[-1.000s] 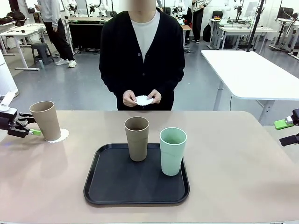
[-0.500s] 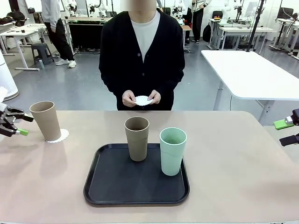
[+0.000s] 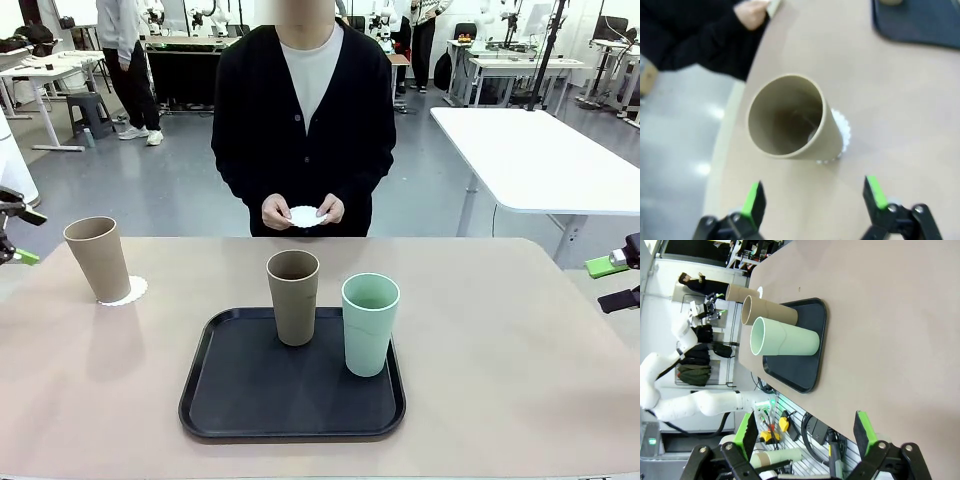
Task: Place coasters on the table and set cups on them.
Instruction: Pick up one Reusable plastic cup and place it on a coaster set by the human.
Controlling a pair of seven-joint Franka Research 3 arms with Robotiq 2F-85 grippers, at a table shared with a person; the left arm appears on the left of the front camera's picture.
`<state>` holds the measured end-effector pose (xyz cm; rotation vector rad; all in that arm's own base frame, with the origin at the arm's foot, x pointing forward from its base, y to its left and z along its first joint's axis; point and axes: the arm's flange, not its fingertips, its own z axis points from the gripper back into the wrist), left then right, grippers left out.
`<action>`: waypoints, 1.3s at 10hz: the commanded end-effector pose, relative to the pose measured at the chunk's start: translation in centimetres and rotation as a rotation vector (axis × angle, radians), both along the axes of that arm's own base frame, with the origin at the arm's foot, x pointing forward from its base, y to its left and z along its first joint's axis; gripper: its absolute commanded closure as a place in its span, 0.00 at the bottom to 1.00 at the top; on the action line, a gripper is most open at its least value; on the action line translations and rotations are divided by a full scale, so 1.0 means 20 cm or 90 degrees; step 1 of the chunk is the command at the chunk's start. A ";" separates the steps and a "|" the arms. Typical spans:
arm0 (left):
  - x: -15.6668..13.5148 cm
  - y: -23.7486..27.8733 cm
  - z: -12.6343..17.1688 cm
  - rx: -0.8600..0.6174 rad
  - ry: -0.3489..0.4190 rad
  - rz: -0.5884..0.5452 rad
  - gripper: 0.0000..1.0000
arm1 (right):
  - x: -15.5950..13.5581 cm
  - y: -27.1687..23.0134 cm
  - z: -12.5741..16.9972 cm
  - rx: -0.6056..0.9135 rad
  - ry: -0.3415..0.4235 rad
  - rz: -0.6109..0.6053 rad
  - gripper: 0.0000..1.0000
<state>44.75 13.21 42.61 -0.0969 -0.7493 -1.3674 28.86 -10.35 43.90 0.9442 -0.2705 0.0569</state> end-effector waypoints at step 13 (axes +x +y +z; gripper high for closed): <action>-0.36 -0.57 0.26 0.238 0.225 0.123 0.00 | 0.00 0.00 0.00 0.007 -0.002 0.000 0.00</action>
